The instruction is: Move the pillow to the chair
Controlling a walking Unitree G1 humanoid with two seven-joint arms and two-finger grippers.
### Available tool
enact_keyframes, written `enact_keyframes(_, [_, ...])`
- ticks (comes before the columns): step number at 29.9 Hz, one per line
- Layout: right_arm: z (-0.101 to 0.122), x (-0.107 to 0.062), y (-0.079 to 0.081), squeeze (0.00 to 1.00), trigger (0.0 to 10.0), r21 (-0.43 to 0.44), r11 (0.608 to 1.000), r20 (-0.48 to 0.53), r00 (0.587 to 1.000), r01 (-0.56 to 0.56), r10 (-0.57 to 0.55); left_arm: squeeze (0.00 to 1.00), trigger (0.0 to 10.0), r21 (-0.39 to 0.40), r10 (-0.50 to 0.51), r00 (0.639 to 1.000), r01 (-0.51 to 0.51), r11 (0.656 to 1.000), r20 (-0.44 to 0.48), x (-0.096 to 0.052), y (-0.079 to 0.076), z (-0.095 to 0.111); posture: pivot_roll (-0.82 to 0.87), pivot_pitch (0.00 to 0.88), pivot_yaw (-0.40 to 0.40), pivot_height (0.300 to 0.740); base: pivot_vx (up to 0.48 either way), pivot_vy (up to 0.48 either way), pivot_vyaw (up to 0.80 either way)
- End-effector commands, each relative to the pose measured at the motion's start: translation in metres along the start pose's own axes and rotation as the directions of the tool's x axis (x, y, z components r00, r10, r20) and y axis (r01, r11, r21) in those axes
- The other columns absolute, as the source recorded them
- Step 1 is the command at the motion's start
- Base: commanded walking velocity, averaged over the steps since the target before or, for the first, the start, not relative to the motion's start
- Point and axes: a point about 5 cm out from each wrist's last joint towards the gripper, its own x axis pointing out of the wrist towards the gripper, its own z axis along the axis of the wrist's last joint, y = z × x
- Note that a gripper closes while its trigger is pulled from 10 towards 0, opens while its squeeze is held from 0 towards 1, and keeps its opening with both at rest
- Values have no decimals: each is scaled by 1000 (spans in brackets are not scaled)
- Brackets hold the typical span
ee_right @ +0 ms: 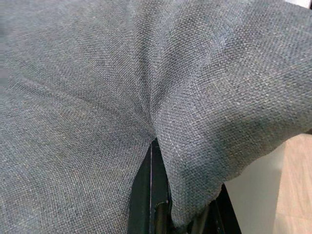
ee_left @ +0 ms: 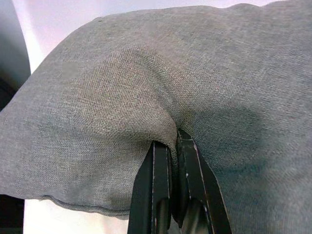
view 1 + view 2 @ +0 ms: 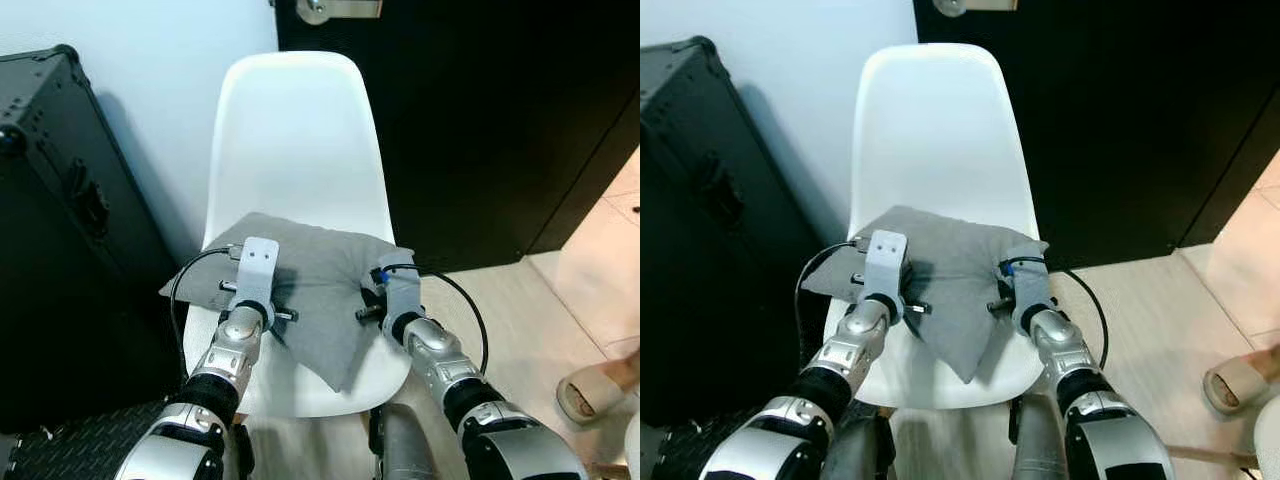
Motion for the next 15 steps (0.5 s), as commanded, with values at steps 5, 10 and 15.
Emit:
enact_keyframes(5, [-1,1,-1,0,10000,-18,1000,-31,1000,2,-3,0,10000,7,87,995,-87,996,-44,0,13,-9,-77,75,19,571,0,0,0])
enact_keyframes(10, [-2,-1,-2,0,10000,-48,999,-13,1000,19,-19,0,10000,28,97,993,-95,995,-60,0,18,-15,-78,69,18,556,0,0,0])
enact_keyframes(15, [-5,-2,-4,0,10000,-49,998,-13,999,33,-34,0,10000,30,110,991,-108,994,-76,-2,21,-20,-76,68,27,546,0,0,0])
